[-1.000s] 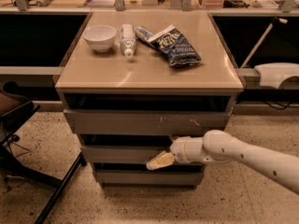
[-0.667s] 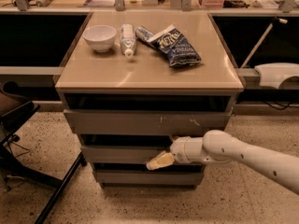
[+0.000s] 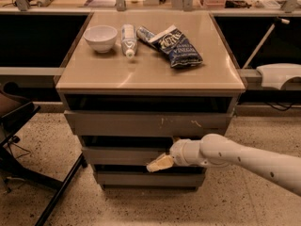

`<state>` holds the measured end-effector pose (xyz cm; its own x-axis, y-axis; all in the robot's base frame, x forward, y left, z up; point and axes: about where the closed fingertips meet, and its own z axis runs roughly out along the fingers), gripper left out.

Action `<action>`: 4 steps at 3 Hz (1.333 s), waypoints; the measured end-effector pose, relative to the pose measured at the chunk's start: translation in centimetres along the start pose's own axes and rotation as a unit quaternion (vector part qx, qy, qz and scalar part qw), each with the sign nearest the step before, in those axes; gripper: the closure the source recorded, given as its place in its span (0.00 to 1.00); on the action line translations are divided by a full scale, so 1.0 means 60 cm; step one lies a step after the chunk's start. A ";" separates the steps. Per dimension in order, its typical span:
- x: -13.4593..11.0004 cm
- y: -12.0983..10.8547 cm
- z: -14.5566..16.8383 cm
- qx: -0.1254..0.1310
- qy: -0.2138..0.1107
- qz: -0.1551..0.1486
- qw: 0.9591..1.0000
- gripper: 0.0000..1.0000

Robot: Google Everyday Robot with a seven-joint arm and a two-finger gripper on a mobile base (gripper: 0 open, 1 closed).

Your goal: Open middle drawer

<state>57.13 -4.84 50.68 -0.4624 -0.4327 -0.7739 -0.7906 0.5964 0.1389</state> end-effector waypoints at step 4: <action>0.019 -0.044 -0.006 0.073 0.013 -0.008 0.997 0.00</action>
Offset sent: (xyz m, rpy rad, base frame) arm 0.0126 -0.0047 -0.0020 -0.0159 -0.0350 -0.0462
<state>58.52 -7.14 49.70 -0.4619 -0.4592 -0.7588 -0.7320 0.6804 0.0338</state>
